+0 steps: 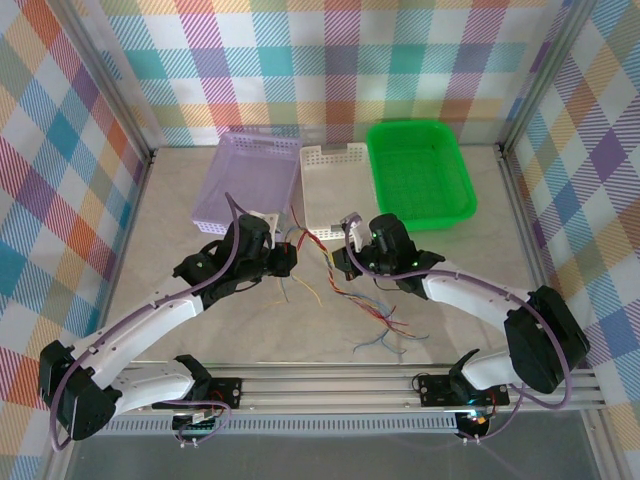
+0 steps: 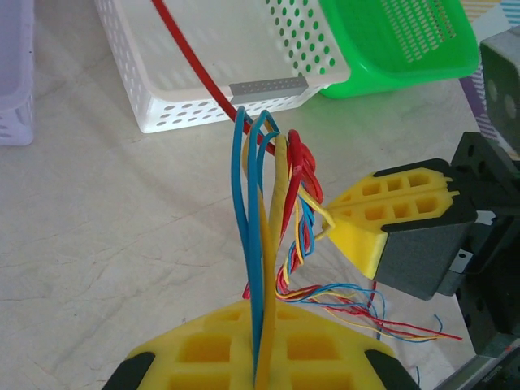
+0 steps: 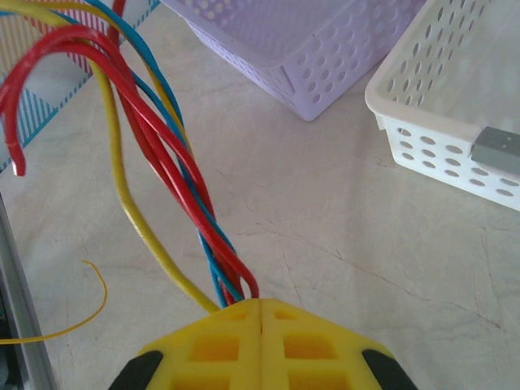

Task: Untangle the cables

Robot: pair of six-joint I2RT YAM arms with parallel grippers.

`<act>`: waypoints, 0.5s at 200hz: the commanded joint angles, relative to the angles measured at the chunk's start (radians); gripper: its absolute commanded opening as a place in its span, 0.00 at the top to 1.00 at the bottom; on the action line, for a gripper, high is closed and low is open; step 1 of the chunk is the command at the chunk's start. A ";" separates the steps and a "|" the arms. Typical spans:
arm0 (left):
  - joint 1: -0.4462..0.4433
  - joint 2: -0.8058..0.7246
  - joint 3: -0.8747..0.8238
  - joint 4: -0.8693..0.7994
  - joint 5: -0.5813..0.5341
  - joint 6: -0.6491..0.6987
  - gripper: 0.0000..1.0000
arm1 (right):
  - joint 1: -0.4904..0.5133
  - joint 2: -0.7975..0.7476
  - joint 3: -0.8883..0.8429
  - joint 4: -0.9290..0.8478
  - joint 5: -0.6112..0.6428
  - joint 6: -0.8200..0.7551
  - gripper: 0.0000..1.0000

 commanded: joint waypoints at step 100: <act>-0.012 -0.004 0.006 0.002 0.024 -0.013 1.00 | -0.008 -0.152 -0.083 0.118 -0.141 0.036 0.65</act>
